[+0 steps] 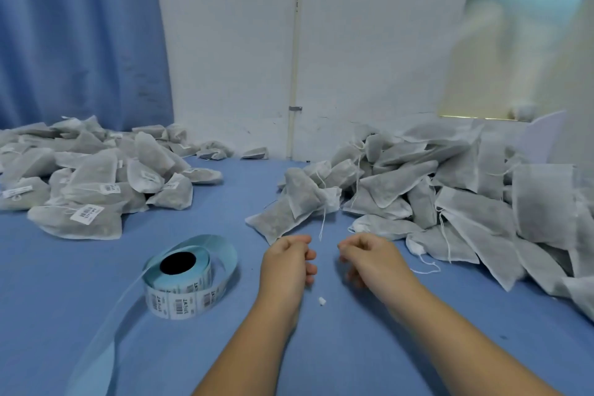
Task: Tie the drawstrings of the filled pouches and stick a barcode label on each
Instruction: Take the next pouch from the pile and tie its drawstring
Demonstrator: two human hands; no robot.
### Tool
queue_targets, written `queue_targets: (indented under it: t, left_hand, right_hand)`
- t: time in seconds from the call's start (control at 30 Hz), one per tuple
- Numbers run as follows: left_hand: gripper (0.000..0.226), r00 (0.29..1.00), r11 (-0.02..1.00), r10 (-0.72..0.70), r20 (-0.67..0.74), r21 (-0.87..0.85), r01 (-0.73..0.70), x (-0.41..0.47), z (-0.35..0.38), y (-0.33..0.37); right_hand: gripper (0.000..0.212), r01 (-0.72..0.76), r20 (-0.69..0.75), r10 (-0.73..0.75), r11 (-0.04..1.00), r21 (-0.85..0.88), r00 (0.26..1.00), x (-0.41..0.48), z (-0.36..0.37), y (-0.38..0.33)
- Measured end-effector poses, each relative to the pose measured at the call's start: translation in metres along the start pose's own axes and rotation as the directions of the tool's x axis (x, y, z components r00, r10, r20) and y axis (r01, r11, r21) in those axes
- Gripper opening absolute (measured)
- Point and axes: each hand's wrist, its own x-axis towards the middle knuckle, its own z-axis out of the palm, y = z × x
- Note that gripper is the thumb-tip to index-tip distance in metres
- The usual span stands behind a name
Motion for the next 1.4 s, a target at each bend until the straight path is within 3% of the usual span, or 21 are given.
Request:
queue_targets:
  t: [0.1,0.2,0.27,0.37,0.47,0.6,0.7,0.8,0.97,1.1,1.3,1.4]
  left_hand:
    - [0.024,1.000,0.999,-0.017,-0.005,-0.031,0.017,0.003,-0.001,0.000]
    - [0.023,0.998,0.996,-0.057,-0.014,-0.068,0.056,0.004,-0.003,0.003]
    - [0.020,0.996,0.992,-0.084,-0.020,-0.093,0.081,0.002,-0.004,0.004]
    - [0.017,0.995,0.993,-0.082,-0.049,-0.092,0.078,0.001,-0.005,0.006]
    - [0.018,0.997,0.994,-0.056,-0.054,-0.095,0.051,-0.002,-0.006,0.009]
    - [0.022,0.998,0.997,-0.049,-0.034,-0.054,0.047,-0.005,-0.006,0.010]
    - [0.025,0.998,0.999,-0.033,-0.046,-0.043,0.031,-0.003,-0.006,0.010]
    - [0.027,0.998,0.999,-0.022,-0.058,-0.025,0.021,-0.002,-0.006,0.009]
    - [0.022,0.995,0.999,0.043,-0.093,0.021,-0.041,-0.004,-0.007,0.011]
    - [0.021,0.985,0.990,0.137,-0.101,0.044,-0.133,-0.007,-0.007,0.017]
    - [0.021,0.947,0.946,0.316,0.049,0.062,-0.319,-0.022,0.001,0.025]
    - [0.029,0.920,0.912,0.358,0.159,0.152,-0.381,-0.033,0.008,0.023]
  right_hand:
    - [0.004,0.133,-0.027,-0.142,0.965,-0.228,0.989,0.031,0.011,-0.014]
    - [0.018,0.269,-0.015,-0.321,0.818,-0.509,0.947,0.057,0.020,-0.034]
    - [0.028,0.284,-0.002,-0.369,0.720,-0.633,0.930,0.073,0.027,-0.050]
    - [0.041,0.183,-0.007,-0.286,0.631,-0.754,0.958,0.096,0.043,-0.068]
    - [0.056,0.058,-0.052,-0.156,0.623,-0.780,0.986,0.108,0.063,-0.074]
    - [0.042,-0.016,-0.099,-0.126,0.538,-0.843,0.987,0.109,0.077,-0.062]
    - [0.031,-0.040,-0.124,-0.117,0.548,-0.835,0.985,0.109,0.073,-0.053]
    - [0.034,-0.014,-0.131,-0.132,0.649,-0.761,0.982,0.107,0.064,-0.049]
    - [0.027,0.181,-0.126,-0.291,0.822,-0.540,0.948,0.083,0.042,-0.044]
    - [0.020,0.300,-0.093,-0.349,0.891,-0.339,0.932,0.043,0.026,-0.035]
    - [0.031,0.235,-0.046,-0.246,0.957,-0.172,0.968,-0.010,0.000,-0.012]
    - [0.034,0.231,-0.074,-0.250,0.952,-0.202,0.965,-0.027,-0.010,-0.002]
